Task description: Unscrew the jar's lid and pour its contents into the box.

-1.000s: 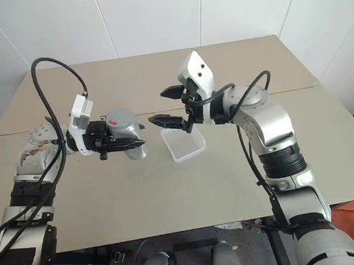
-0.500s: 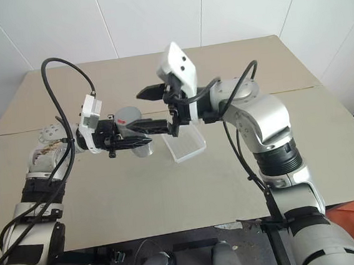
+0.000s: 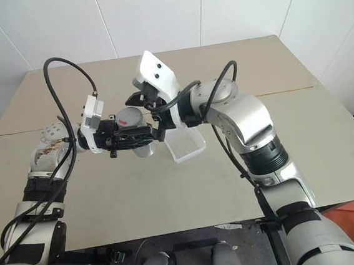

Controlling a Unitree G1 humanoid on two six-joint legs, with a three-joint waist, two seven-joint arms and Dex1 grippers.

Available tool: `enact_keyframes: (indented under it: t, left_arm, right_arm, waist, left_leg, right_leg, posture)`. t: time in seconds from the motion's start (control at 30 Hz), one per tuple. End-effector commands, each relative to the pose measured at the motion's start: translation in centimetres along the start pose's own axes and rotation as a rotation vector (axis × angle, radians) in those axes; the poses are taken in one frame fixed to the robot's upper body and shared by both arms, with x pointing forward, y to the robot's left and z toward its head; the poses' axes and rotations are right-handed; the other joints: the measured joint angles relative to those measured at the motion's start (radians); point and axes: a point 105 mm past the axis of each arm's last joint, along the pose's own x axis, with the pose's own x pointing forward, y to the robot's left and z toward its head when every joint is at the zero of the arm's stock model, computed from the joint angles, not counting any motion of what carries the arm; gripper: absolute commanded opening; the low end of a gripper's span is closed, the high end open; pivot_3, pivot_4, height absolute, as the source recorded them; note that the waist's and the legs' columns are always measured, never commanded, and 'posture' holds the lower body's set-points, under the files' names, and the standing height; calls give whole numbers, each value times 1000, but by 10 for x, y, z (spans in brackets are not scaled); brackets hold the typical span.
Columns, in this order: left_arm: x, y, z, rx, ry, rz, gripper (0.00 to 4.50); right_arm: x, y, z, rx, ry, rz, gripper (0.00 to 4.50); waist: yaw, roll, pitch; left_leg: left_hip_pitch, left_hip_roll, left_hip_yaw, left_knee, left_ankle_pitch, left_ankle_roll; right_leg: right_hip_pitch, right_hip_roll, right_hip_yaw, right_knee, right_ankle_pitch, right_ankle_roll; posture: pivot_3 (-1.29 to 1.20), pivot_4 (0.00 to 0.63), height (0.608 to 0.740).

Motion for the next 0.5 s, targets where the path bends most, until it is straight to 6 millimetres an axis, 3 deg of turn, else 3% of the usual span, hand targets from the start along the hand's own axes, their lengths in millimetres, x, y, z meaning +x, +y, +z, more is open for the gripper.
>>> enact_keyframes:
  t: [0.03, 0.37, 0.5]
  left_arm:
    - [-1, 0, 11, 48, -10, -4, 1933]
    - [-1, -1, 10, 44, -9, -2, 1933]
    - [-2, 0, 10, 44, -8, -1, 1933]
  right_arm:
    - [0, 1, 14, -37, -27, 2, 4475]
    - [2, 0, 11, -19, -24, 3, 4475]
    - [3, -2, 8, -8, -18, -4, 3605]
  waist:
    - [0, 0, 0]
    - [0, 0, 0]
    - [-1, 0, 0]
  left_leg:
    - [0, 0, 0, 0, 0, 0]
    - [0, 0, 0, 0, 0, 0]
    - [0, 0, 0, 0, 0, 0]
  right_leg:
    - [0, 0, 0, 0, 0, 0]
    - [0, 0, 0, 0, 0, 0]
    - [0, 0, 0, 0, 0, 0]
  posture:
    - [0, 150, 740]
    - [0, 150, 740]
    - [0, 150, 740]
